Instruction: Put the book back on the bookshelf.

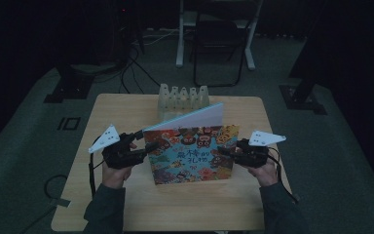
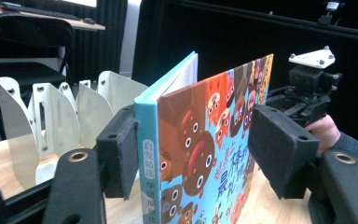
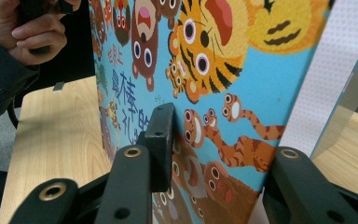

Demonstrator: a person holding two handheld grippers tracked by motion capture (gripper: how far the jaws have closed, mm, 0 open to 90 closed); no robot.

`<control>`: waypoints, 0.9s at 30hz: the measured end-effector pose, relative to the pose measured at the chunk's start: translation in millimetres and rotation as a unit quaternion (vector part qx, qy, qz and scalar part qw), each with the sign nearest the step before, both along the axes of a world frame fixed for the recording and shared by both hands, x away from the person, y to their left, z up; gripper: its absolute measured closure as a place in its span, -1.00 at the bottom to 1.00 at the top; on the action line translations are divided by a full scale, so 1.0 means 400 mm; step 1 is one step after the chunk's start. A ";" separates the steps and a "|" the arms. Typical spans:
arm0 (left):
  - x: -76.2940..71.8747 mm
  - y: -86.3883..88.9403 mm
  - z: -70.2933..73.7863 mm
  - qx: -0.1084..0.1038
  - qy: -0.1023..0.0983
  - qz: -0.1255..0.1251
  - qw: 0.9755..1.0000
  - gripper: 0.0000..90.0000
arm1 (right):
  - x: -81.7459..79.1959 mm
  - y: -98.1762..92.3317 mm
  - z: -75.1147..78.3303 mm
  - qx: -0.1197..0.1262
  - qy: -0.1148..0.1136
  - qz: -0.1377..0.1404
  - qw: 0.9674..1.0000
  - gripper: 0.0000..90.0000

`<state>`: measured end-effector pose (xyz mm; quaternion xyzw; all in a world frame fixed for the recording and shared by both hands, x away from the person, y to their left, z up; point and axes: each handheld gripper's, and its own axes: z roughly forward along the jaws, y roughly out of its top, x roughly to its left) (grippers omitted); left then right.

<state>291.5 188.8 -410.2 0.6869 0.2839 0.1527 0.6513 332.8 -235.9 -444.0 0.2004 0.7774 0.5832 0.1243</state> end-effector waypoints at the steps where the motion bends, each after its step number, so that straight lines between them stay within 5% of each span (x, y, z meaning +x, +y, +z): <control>1: -0.002 0.001 -0.002 0.001 -0.002 0.001 1.000 -0.14 | -0.003 0.000 -0.001 -0.002 -0.001 0.002 1.000 0.42; 16: -0.032 0.001 -0.013 0.012 -0.027 -0.005 1.000 0.08 | -0.028 -0.014 -0.014 -0.004 -0.012 0.016 1.000 0.44; 27: -0.040 -0.011 -0.020 0.028 -0.041 -0.030 0.998 0.01 | -0.040 -0.022 -0.022 -0.004 -0.016 0.020 1.000 0.43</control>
